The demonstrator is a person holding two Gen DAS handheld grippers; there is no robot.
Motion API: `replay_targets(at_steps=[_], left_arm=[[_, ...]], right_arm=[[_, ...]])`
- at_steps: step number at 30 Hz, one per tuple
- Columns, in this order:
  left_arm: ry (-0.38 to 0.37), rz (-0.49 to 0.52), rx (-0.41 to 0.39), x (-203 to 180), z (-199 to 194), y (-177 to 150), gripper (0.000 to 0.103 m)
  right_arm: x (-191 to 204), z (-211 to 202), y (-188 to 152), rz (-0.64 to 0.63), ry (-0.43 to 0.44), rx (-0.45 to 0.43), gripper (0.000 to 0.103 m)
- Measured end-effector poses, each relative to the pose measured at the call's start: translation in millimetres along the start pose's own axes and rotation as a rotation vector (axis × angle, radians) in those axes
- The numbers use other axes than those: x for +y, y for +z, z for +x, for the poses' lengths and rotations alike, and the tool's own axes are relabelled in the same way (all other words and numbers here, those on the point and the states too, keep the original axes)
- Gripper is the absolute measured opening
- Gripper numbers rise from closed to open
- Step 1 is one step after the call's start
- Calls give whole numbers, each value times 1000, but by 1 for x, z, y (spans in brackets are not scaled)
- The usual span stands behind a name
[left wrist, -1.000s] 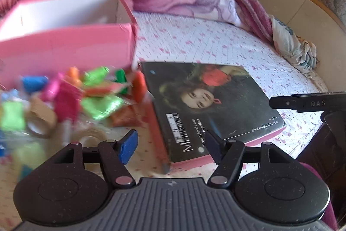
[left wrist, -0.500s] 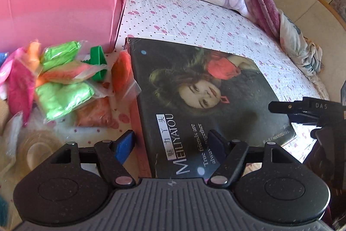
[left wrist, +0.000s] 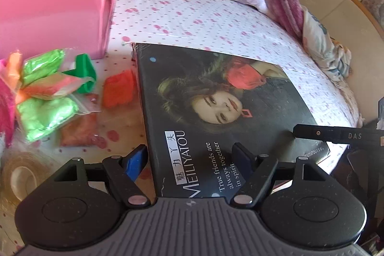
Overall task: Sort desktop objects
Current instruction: 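Grasp the edge of the black MEILIYATOU book with both tools, then lift the book upright with both tools and carry it toward the pink box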
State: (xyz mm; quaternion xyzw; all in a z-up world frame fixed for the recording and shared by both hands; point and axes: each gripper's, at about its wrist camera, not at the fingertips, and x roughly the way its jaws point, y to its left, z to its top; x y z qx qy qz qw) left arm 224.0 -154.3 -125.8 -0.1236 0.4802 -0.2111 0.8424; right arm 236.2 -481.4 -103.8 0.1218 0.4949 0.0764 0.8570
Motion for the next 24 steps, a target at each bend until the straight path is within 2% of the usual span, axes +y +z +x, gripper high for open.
replay_targets(at_steps=[8,13,18,24], left_arm=[[-27,43,-25,-21,-22,9,76],[-33,58,-56,-26,-48,19,76],[-10,80,-93,-14,-84,31,76],[51,85,-125,18,-127,49,76]], right_arm=[[4,-38,5,-22,-22,-57,100],[24,-61,11,-46,-24,-102,100],[57,-71,24,-85,1,-135,100],[108,-61,45,-125,58,-153,100]])
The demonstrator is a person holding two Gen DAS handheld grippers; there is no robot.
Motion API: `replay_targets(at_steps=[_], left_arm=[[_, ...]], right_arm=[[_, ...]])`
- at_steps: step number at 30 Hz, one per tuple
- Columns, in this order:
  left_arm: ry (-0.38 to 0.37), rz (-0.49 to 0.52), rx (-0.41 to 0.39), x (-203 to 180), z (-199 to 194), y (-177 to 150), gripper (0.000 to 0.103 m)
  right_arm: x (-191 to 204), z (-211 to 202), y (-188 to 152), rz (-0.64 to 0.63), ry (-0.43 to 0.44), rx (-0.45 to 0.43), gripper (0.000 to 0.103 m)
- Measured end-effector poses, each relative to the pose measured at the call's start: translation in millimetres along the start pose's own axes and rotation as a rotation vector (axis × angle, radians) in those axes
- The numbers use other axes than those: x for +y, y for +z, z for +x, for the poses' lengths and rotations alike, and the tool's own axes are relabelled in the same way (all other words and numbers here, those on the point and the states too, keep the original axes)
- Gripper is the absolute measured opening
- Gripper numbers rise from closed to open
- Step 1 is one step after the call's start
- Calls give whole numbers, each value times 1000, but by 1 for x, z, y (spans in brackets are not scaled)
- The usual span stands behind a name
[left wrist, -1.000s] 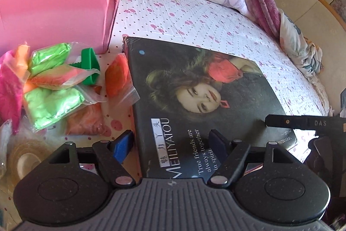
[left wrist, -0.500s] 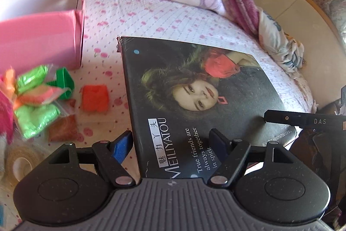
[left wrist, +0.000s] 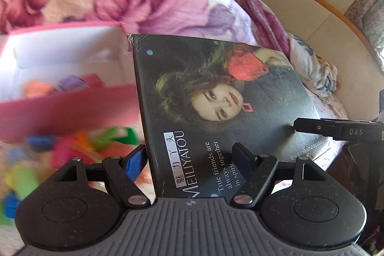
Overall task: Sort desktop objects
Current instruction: 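Lift the book upright with both tools and carry it toward the pink box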
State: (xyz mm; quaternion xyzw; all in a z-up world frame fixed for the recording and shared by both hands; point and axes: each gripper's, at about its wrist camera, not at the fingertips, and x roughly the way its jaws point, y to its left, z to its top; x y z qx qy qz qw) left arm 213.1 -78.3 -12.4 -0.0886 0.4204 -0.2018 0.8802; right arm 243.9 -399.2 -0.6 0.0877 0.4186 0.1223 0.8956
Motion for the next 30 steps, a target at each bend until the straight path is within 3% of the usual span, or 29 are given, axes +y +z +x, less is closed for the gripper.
replay_targets(at_steps=[14,22,30], left_arm=[[117,-55,-19,116,-53,56,76],[133,-126,-17,181,-56,84,76],[126,-153,-21,222,-46,102,76]], right_arm=[[111,81,57,-36,125,6,101],[160,125,86,-41,152,16,101],[181,153,103,-46,151,18,101]])
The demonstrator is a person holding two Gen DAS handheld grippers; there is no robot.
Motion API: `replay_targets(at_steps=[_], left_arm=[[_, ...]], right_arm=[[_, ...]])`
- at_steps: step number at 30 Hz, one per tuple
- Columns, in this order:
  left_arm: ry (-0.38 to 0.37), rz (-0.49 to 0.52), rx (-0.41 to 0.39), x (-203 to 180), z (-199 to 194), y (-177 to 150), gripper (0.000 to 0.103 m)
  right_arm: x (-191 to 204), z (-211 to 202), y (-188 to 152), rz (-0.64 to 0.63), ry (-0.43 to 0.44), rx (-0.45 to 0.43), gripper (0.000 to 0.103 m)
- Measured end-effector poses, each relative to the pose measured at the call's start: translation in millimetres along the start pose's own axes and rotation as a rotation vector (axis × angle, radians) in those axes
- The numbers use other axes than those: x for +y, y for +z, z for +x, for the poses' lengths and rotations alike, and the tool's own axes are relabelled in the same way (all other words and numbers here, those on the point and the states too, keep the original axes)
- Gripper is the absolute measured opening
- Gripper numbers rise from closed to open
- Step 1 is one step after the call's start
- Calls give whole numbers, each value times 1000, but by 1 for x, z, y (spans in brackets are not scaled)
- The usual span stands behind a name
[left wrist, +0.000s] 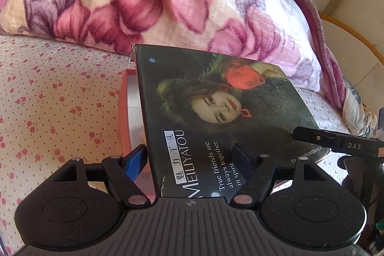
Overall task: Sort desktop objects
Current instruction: 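Lift the book upright with both tools and carry it toward the pink box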
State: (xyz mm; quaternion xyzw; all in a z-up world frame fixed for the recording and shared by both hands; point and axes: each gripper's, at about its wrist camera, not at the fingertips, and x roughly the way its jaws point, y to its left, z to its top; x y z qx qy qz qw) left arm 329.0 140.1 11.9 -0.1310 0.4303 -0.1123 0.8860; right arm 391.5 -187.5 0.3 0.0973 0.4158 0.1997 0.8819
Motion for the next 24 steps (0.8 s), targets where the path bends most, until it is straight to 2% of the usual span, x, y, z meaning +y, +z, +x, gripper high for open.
replay_targets(at_steps=[8,16,24], left_arm=[[-21,-40,-5,26,20,9,77],[-45,-69,-5,50,40,0,79],[-73,-116,-15,59,47,-5,80]], right_arm=[[11,20,8,-25,-20,2,101],[26,30,-4,-89,-55,-11,101],[23,28,-9,-70,-50,-26,102]])
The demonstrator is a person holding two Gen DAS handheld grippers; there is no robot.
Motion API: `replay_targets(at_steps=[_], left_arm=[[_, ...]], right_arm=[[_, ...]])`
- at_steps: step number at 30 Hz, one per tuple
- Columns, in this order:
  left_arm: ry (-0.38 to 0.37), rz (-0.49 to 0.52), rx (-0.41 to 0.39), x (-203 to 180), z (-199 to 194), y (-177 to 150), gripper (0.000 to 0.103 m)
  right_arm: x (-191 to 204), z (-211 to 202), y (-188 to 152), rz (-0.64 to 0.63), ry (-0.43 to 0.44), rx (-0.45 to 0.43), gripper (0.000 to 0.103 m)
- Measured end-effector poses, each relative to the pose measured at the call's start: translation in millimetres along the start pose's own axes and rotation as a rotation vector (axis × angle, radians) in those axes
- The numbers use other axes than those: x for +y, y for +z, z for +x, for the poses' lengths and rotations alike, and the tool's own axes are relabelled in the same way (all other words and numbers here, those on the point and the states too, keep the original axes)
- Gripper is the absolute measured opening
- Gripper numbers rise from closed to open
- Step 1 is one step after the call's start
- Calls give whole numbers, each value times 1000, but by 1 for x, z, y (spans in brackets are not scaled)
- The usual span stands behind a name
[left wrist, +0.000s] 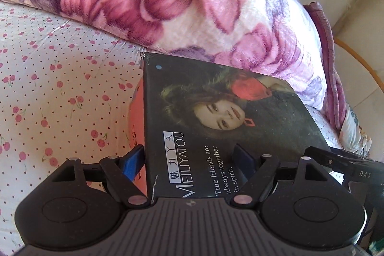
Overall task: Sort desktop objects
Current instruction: 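Lift the book upright with both tools and carry it toward the pink box, then lower the book flat onto the open top of the pink box with both tools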
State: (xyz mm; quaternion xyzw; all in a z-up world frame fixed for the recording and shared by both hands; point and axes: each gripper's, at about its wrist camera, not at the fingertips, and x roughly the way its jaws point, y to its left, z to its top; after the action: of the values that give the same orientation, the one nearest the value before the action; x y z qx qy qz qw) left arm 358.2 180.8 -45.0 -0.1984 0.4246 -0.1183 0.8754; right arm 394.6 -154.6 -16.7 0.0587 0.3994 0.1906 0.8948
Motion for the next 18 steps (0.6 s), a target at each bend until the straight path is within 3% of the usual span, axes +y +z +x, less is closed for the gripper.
replay_targets(at_steps=[12,18], left_arm=[[35,-21,65,-12,8,-1,81],[77,68,74,-28,15,-8,85]], right_arm=[[-9,-4,-9,14,-6,-2,101],[-17,-1,-16,28,-12,-11,101]])
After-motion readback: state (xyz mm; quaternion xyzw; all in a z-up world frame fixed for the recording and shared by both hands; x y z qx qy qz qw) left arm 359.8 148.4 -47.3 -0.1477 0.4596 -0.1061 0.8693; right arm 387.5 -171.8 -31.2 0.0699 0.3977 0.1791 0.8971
